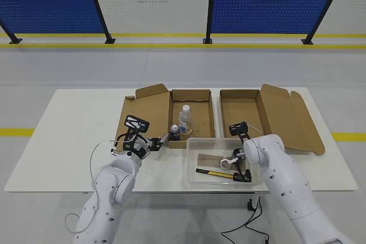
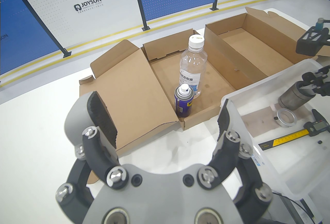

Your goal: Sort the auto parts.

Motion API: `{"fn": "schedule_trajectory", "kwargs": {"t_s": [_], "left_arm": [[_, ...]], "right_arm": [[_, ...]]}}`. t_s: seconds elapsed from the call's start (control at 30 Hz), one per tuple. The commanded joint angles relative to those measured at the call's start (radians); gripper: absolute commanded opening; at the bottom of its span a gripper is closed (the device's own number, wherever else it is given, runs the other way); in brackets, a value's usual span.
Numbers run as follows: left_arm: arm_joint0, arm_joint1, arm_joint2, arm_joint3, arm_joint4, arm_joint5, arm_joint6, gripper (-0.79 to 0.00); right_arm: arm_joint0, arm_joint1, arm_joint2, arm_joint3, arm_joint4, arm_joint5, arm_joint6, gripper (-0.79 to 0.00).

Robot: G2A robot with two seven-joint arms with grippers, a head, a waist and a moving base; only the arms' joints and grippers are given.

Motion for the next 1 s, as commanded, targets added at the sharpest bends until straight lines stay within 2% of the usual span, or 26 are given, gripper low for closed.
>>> {"fn": "schedule_trajectory", "kwargs": {"t_s": [0.0, 0.1, 0.17, 0.23, 0.47, 0.7, 0.97], "left_arm": [[0.000, 0.000, 0.000, 0.000, 0.000, 0.000, 0.000, 0.000], [0.000, 0.000, 0.000, 0.000, 0.000, 0.000, 0.000, 0.000], [0.000, 0.000, 0.000, 0.000, 0.000, 0.000, 0.000, 0.000], [0.000, 0.000, 0.000, 0.000, 0.000, 0.000, 0.000, 0.000], [0.000, 0.000, 0.000, 0.000, 0.000, 0.000, 0.000, 0.000], [0.000, 0.000, 0.000, 0.000, 0.000, 0.000, 0.000, 0.000], [0.000, 0.000, 0.000, 0.000, 0.000, 0.000, 0.000, 0.000]], "right_arm": [[-0.004, -0.001, -0.002, 0.002, -0.001, -0.004, 0.004, -0.496], [-0.009, -0.002, -0.004, 0.006, -0.003, -0.007, 0.004, -0.502], [-0.012, -0.004, -0.003, 0.009, 0.005, -0.006, -0.002, -0.551], [-0.015, -0.005, 0.000, 0.009, 0.014, -0.007, -0.007, -0.785], [-0.038, -0.005, 0.033, -0.040, 0.051, 0.003, -0.036, -0.785], [-0.113, 0.006, 0.131, -0.203, 0.148, 0.026, -0.081, -0.785], [-0.233, 0.016, 0.290, -0.381, 0.402, 0.034, -0.151, -0.785]]}}
